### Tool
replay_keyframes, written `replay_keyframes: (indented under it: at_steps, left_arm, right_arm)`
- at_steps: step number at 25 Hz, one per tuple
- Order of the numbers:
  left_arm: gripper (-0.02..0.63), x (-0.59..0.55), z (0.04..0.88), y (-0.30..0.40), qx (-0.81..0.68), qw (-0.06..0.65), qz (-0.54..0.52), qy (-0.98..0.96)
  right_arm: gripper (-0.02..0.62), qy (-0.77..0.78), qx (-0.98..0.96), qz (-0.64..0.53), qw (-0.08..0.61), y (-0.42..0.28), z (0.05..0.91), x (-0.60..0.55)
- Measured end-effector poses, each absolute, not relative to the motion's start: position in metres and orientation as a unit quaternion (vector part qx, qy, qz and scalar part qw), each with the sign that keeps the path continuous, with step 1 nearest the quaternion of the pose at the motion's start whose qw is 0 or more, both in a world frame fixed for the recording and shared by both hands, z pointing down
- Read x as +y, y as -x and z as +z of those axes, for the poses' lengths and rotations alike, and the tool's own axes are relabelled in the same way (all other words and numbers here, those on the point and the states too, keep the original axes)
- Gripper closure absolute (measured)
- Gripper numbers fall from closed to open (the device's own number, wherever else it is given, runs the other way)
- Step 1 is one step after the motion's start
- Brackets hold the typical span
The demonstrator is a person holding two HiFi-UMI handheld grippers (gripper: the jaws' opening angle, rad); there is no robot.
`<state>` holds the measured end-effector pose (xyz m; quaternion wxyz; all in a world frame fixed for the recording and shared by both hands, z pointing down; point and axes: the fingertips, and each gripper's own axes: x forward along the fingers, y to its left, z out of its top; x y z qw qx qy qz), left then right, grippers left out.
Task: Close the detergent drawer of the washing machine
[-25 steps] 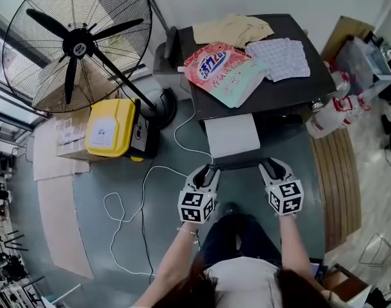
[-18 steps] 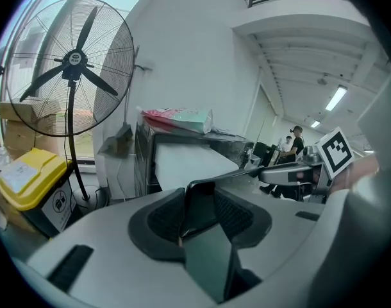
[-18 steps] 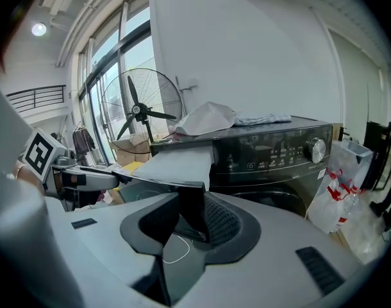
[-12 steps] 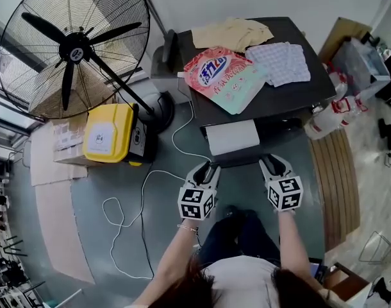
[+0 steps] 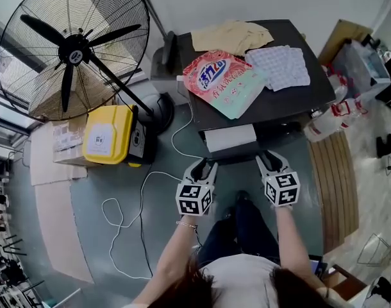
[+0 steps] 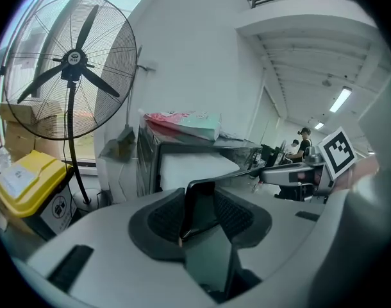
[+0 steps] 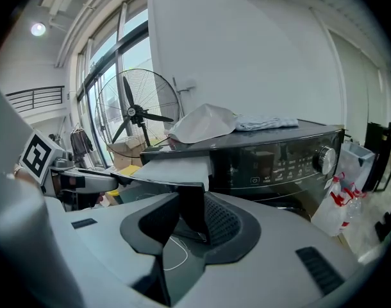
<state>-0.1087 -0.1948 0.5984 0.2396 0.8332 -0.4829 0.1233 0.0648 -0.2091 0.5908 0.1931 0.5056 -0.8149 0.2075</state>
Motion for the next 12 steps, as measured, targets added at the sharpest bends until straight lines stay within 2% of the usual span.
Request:
replay_keyframes:
  at_steps: [12]
  left_arm:
    - [0.453,-0.213,0.597,0.113,-0.509,0.245,0.124,-0.816]
  right_arm:
    - [0.453,-0.484,-0.828,0.209,0.191,-0.060,0.589,-0.229]
